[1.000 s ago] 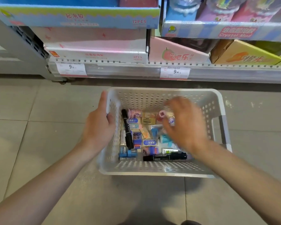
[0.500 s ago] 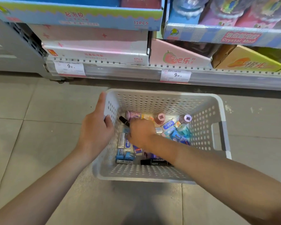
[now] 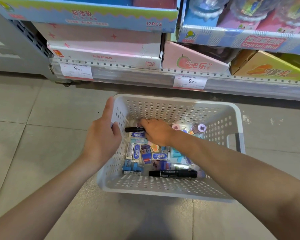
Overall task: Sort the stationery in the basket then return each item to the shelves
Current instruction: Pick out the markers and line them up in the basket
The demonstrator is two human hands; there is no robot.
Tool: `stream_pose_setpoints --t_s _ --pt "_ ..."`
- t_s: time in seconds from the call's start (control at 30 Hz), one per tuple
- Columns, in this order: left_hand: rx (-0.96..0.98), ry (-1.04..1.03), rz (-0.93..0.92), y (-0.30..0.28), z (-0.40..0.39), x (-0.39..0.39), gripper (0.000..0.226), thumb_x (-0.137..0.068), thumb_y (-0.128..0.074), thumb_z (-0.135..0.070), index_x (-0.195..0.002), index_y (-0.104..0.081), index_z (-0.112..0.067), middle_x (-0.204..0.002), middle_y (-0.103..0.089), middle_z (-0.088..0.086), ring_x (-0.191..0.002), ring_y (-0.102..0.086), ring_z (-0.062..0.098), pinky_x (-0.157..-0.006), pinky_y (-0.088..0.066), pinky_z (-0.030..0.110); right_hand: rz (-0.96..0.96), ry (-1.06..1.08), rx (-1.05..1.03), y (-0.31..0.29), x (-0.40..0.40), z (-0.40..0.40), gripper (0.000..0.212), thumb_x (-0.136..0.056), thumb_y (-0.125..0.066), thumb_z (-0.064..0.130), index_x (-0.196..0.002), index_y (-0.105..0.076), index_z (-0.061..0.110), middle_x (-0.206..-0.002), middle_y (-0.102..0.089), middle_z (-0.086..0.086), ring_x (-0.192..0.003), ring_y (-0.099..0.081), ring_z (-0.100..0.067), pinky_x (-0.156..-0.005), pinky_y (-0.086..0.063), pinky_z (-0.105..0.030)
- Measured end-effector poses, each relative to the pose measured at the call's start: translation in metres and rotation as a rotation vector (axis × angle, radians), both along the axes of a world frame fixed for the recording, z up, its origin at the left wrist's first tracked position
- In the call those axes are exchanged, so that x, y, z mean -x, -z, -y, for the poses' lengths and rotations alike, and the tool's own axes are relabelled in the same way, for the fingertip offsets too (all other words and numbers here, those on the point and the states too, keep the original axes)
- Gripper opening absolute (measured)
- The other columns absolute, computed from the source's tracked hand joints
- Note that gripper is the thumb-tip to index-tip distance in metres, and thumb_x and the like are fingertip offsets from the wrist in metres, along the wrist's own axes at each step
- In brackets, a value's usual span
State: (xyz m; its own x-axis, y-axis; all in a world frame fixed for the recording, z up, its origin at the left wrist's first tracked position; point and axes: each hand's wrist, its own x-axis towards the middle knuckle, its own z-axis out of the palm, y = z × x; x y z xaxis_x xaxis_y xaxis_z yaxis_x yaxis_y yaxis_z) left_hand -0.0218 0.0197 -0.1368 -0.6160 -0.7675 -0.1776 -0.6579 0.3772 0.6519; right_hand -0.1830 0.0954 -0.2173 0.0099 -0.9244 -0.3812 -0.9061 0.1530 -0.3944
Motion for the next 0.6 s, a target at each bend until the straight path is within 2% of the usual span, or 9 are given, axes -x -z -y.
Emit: stream_pose_setpoints --t_s 0.1,0.17,0.3,0.4,0.47,0.57,0.6 --pt "-0.011 -0.003 -0.019 -0.001 0.001 0.000 0.068 -0.096 -0.044 -0.004 -0.152 -0.013 -0.027 -0.054 -0.044 -0.004 -0.042 -0.048 0.006 -0.038 -0.032 0.015 0.037 -0.087 -0.040 -0.003 -0.003 -0.008 0.038 -0.096 -0.045 0.019 -0.133 -0.039 0.012 -0.118 -0.056 -0.011 -0.107 -0.053 -0.027 -0.086 -0.041 -0.034" --pt "-0.028 -0.007 -0.027 -0.002 0.000 -0.001 0.068 -0.096 -0.043 -0.003 -0.152 -0.014 -0.028 -0.056 -0.044 -0.006 -0.043 -0.049 0.003 -0.039 -0.033 0.013 0.064 -0.068 -0.092 -0.004 0.001 -0.013 0.040 -0.097 -0.042 0.020 -0.135 -0.035 0.010 -0.119 -0.055 -0.013 -0.109 -0.052 -0.028 -0.086 -0.041 -0.033" --pt "-0.034 0.002 -0.024 -0.004 -0.001 0.000 0.068 -0.096 -0.043 -0.003 -0.152 -0.013 -0.028 -0.059 -0.045 -0.008 -0.046 -0.052 0.005 -0.039 -0.034 0.011 0.157 -0.003 -0.209 -0.005 0.011 -0.016 0.036 -0.100 -0.038 0.021 -0.132 -0.033 0.007 -0.118 -0.055 -0.017 -0.093 -0.050 -0.021 -0.072 -0.032 -0.026" --pt "-0.042 0.015 -0.025 -0.004 -0.001 -0.001 0.068 -0.096 -0.043 -0.002 -0.152 -0.014 -0.027 -0.057 -0.046 -0.004 -0.046 -0.051 -0.002 -0.038 -0.034 0.012 0.179 -0.004 -0.213 -0.008 0.018 -0.023 0.035 -0.100 -0.039 0.021 -0.131 -0.037 0.007 -0.121 -0.055 -0.016 -0.102 -0.055 -0.026 -0.079 -0.041 -0.030" --pt "-0.040 0.010 -0.014 -0.004 -0.001 -0.001 0.068 -0.096 -0.044 -0.003 -0.152 -0.013 -0.027 -0.058 -0.048 -0.003 -0.046 -0.052 0.001 -0.038 -0.035 0.012 0.160 -0.089 -0.222 -0.010 0.018 -0.033 0.033 -0.099 -0.039 0.019 -0.130 -0.041 0.008 -0.127 -0.051 -0.014 -0.112 -0.053 -0.027 -0.088 -0.042 -0.031" --pt "-0.026 0.009 -0.006 -0.005 -0.001 0.000 0.069 -0.096 -0.044 -0.003 -0.152 -0.012 -0.028 -0.059 -0.046 -0.009 -0.045 -0.052 0.003 -0.038 -0.034 0.011 0.048 -0.278 -0.291 -0.012 0.003 -0.054 0.035 -0.096 -0.040 0.020 -0.130 -0.042 0.014 -0.125 -0.052 -0.005 -0.108 -0.055 -0.026 -0.077 -0.044 -0.031" --pt "-0.025 0.011 -0.008 -0.006 -0.003 0.001 0.069 -0.096 -0.044 -0.002 -0.152 -0.012 -0.027 -0.057 -0.045 -0.009 -0.045 -0.052 0.000 -0.038 -0.033 0.010 0.012 -0.341 -0.321 -0.013 -0.005 -0.061 0.034 -0.097 -0.040 0.022 -0.130 -0.042 0.016 -0.124 -0.052 -0.004 -0.108 -0.054 -0.025 -0.078 -0.044 -0.032"
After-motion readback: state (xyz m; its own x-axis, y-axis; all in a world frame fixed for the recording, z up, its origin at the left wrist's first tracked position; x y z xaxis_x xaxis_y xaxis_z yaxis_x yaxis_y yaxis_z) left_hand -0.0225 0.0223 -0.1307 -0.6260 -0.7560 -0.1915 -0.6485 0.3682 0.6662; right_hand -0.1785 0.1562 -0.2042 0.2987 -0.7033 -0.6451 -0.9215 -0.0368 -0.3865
